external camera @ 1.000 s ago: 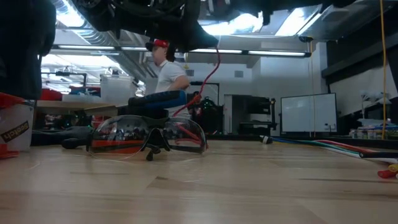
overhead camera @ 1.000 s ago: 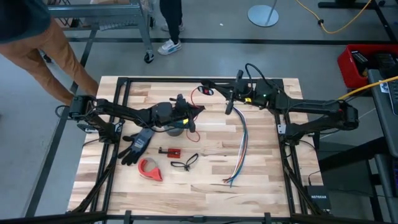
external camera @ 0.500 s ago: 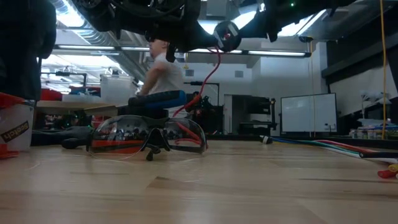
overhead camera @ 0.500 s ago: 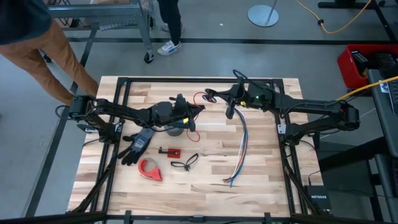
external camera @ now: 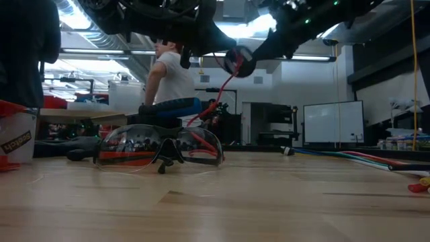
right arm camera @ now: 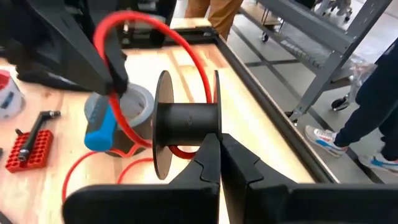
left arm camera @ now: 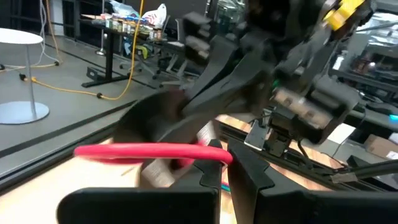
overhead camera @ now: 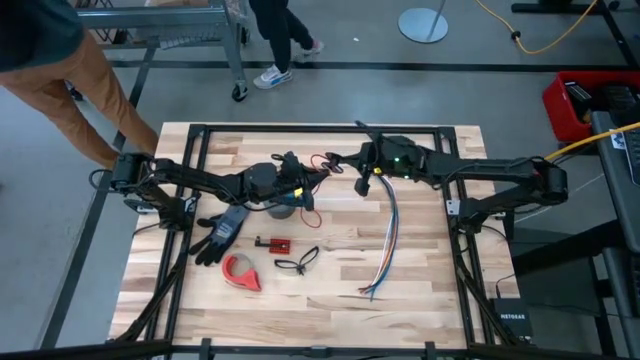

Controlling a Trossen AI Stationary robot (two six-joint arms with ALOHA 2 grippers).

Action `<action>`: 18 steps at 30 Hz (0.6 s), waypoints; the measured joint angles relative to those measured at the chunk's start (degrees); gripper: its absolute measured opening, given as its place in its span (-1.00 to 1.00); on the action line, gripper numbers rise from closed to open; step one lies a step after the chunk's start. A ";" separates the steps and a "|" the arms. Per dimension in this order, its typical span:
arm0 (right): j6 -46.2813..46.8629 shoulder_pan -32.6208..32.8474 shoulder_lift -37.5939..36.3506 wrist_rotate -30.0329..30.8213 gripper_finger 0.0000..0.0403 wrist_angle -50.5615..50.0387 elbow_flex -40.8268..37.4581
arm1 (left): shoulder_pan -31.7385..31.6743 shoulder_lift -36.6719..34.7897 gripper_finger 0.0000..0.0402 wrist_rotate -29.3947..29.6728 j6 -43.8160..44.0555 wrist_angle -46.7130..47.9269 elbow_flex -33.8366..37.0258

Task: Coil cords
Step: Coil the red wire into the black spool

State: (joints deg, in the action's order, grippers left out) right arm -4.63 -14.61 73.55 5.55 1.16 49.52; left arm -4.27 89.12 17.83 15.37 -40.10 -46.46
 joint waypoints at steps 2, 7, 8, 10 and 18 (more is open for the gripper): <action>0.03 0.00 1.70 0.63 -1.00 1.54 0.00 | -0.01 0.00 -0.98 -0.24 0.03 0.03 0.00; -0.13 0.00 5.13 1.43 -1.00 4.97 0.00 | -0.02 0.00 -0.98 -0.24 0.03 0.04 0.00; -0.13 0.00 5.69 1.41 -1.00 5.51 0.00 | -0.02 0.00 -0.97 -0.25 0.01 0.06 0.00; -0.14 0.02 6.75 1.37 -1.00 6.41 0.00 | -0.02 0.00 -0.97 -0.26 0.03 0.01 0.00; 0.33 0.00 9.76 -2.77 -1.00 13.38 0.00 | 0.00 0.00 -0.97 -0.27 1.10 0.04 -0.02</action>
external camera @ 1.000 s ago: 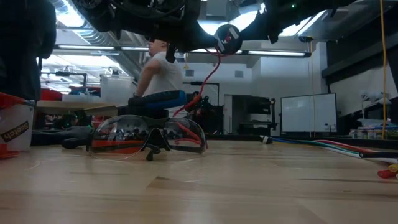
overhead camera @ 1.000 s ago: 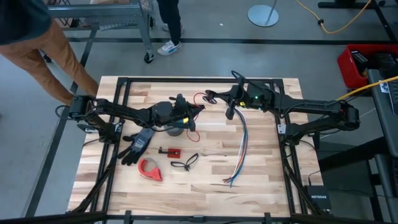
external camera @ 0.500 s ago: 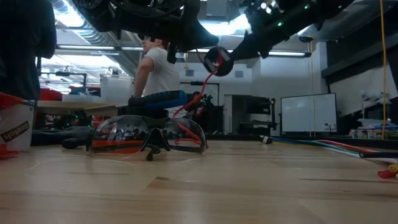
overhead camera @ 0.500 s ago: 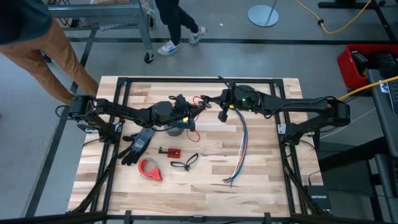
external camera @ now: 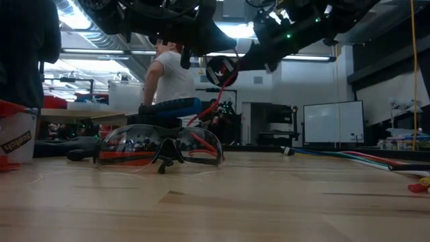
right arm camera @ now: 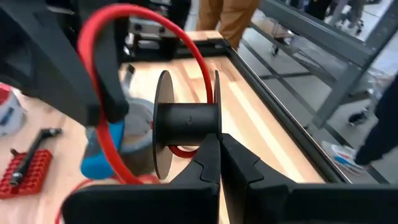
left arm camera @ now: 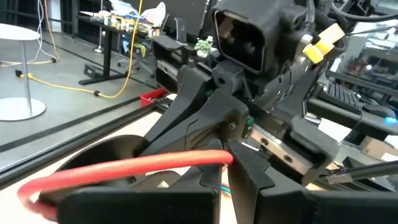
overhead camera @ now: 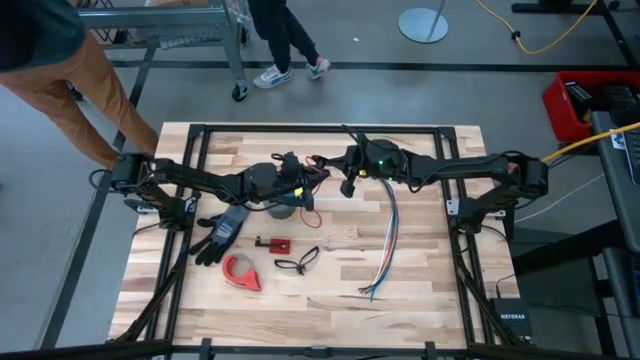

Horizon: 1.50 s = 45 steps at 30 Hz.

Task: Coil cords
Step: Coil the red wire into the black spool

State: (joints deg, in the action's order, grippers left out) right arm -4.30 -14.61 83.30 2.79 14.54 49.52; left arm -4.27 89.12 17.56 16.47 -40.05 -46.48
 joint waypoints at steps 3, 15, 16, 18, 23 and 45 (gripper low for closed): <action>1.03 0.00 0.70 -0.56 -1.00 2.44 0.00 | -0.02 0.00 -0.97 -0.52 0.76 -0.04 0.00; 5.56 0.02 4.28 -3.91 -1.00 5.78 0.00 | -0.02 0.00 -0.97 -3.36 2.86 0.50 -0.81; 5.80 0.01 4.44 -3.90 -1.00 6.20 0.00 | -0.02 0.00 -0.97 -3.69 2.86 0.72 -1.05; 6.67 0.02 4.55 -3.91 -1.00 8.10 0.00 | 0.00 0.00 -0.97 -4.09 2.60 1.51 -1.68; 8.83 -0.08 4.55 -3.81 -1.00 12.78 0.00 | -0.02 0.00 -0.97 -4.01 1.39 6.14 -3.49; 12.79 -0.07 4.57 -1.17 -1.00 16.04 -0.02 | 0.03 -0.01 -0.87 -3.85 -2.02 9.36 -5.88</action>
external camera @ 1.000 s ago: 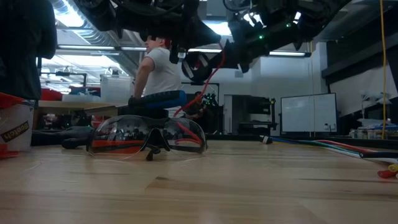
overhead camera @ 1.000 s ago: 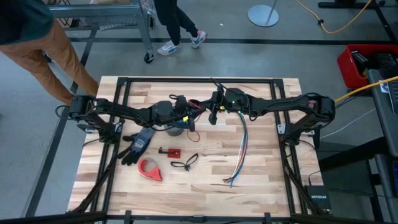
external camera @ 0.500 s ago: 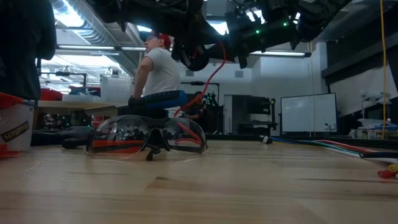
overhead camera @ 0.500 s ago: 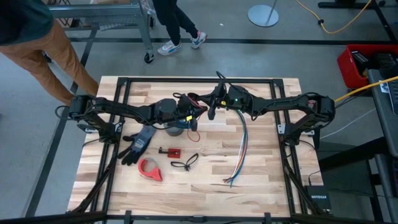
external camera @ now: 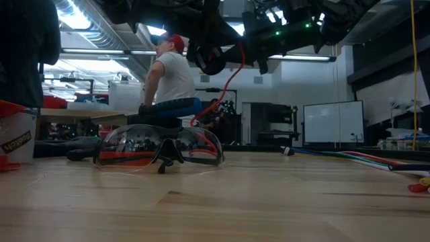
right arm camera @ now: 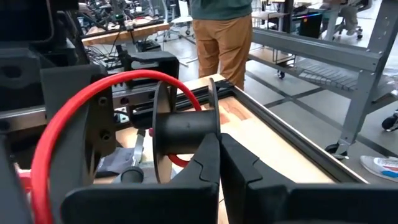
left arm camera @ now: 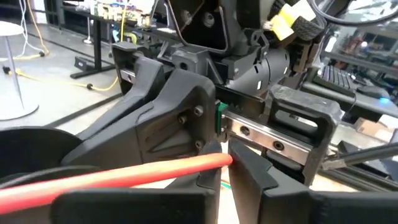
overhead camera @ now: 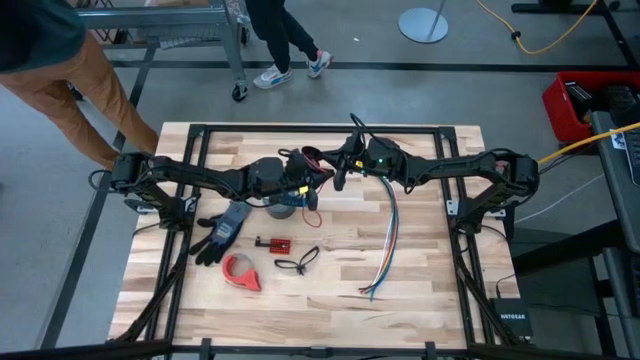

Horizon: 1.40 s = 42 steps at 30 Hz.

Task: Coil cords
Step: Coil the red wire into the black spool

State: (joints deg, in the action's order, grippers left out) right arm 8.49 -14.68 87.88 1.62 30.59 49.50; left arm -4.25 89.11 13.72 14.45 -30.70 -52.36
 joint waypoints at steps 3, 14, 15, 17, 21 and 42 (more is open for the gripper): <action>-0.16 0.02 0.00 0.34 -1.00 0.63 0.00 | 0.02 0.01 -0.72 0.00 -0.31 0.00 0.00; -0.35 -0.07 -0.20 2.45 -1.00 8.50 0.00 | 0.24 -0.03 -0.33 -0.26 1.61 -0.26 -0.08; -0.35 -0.07 -0.20 2.79 -1.00 8.95 0.00 | 0.24 -0.03 -0.33 -0.33 1.60 -0.24 -0.09; -0.35 -0.07 -0.20 3.33 -1.00 9.49 0.00 | 0.24 -0.03 -0.35 -0.41 1.57 -0.15 -0.09; -1.08 0.03 -0.28 3.49 -1.00 9.49 0.09 | 0.25 -0.91 -0.36 0.33 0.16 0.24 -0.09; -1.58 0.04 -0.28 -2.74 -1.00 3.46 0.13 | -1.07 -6.59 -0.54 2.95 2.20 4.17 -0.02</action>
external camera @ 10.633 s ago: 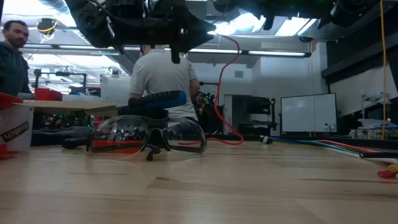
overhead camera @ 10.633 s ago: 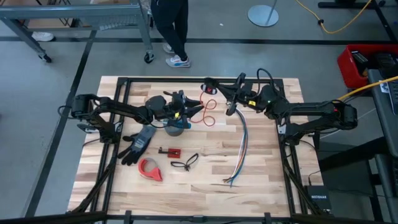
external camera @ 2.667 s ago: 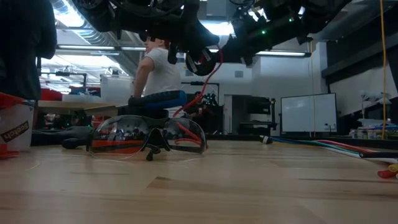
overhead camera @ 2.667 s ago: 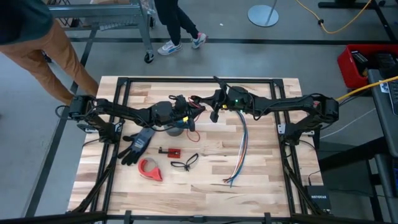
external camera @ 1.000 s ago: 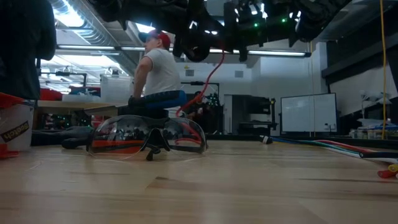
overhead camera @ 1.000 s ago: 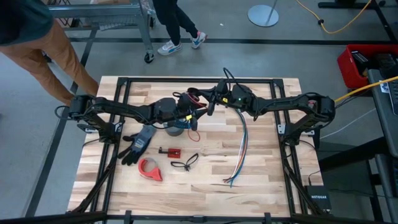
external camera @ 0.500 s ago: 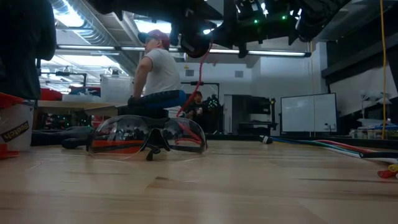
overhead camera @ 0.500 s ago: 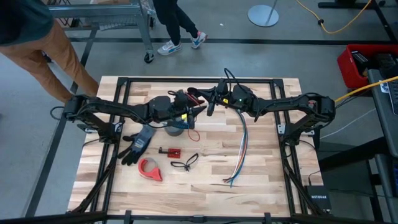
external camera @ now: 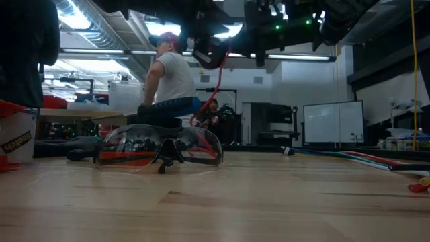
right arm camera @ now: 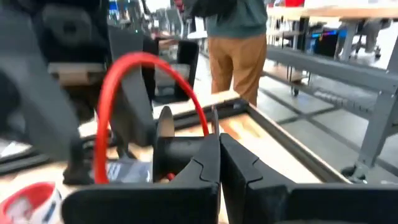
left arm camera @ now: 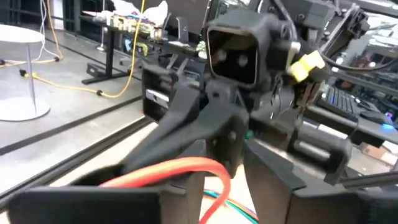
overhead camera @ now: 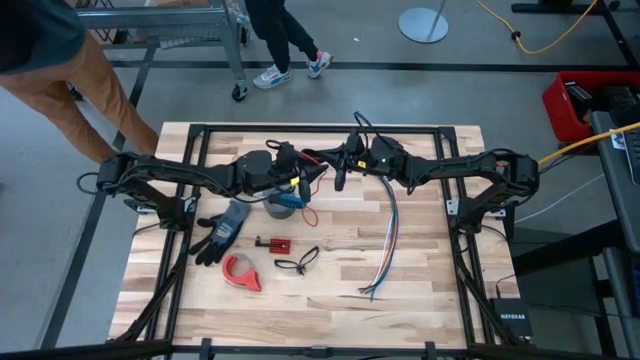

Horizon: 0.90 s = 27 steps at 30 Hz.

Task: Coil cords
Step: Coil the red wire into the black spool

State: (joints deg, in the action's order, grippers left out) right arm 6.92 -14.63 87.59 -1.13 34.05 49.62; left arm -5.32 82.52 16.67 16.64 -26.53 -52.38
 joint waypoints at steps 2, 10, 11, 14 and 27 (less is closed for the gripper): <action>-0.91 0.00 0.00 -0.02 -1.00 -1.54 -0.02 | 0.00 -0.13 -0.62 0.04 -0.02 -0.05 0.00; -1.20 0.00 0.00 -0.02 -1.00 -2.52 -0.02 | -0.07 -0.13 -0.82 0.04 -0.26 0.00 0.00; -1.20 0.00 0.00 -0.02 -1.00 -2.52 -0.02 | -0.07 -0.13 -0.82 0.04 -0.56 -0.02 0.00; -1.20 0.00 0.00 0.00 -1.00 -2.50 -0.02 | -0.09 -0.13 -0.80 0.06 -2.49 -0.03 0.00; -1.44 -0.02 0.00 0.00 -1.00 -1.86 -0.07 | -0.27 -0.13 -0.27 -15.25 3.31 2.57 0.00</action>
State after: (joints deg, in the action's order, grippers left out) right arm 5.48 -14.66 87.59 -1.13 32.19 49.55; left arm -5.59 82.39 1.42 19.95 -23.96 -52.38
